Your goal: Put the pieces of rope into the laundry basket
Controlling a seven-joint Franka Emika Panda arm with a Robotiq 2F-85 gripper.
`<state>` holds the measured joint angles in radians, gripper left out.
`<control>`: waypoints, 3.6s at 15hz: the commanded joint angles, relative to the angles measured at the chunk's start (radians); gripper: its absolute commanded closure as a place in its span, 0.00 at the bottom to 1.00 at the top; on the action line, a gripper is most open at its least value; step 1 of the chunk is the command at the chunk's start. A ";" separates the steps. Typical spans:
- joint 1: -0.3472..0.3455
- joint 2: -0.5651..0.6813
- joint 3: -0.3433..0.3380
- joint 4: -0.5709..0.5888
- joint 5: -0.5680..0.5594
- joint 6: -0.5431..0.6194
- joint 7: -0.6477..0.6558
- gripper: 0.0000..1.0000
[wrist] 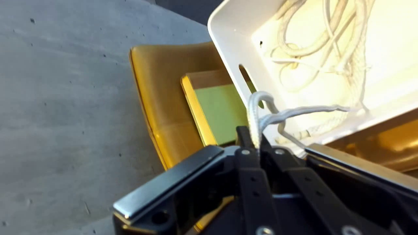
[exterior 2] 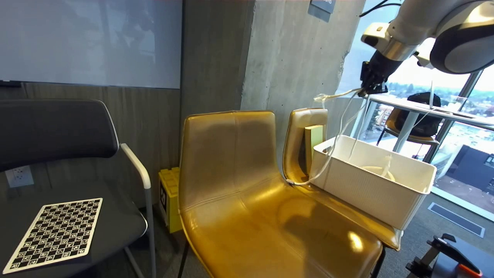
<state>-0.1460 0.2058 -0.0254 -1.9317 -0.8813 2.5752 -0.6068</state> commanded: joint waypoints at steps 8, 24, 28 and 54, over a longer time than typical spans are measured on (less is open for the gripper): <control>-0.163 0.014 -0.141 0.343 0.498 -0.118 -0.402 0.99; -0.122 -0.151 -0.154 0.031 0.594 -0.120 -0.467 0.99; -0.083 -0.234 -0.137 -0.148 0.606 -0.125 -0.462 0.99; -0.013 -0.146 -0.159 -0.067 0.575 -0.081 -0.353 0.99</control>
<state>-0.1360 -0.0309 -0.1713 -2.0841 -0.2922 2.4631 -0.9658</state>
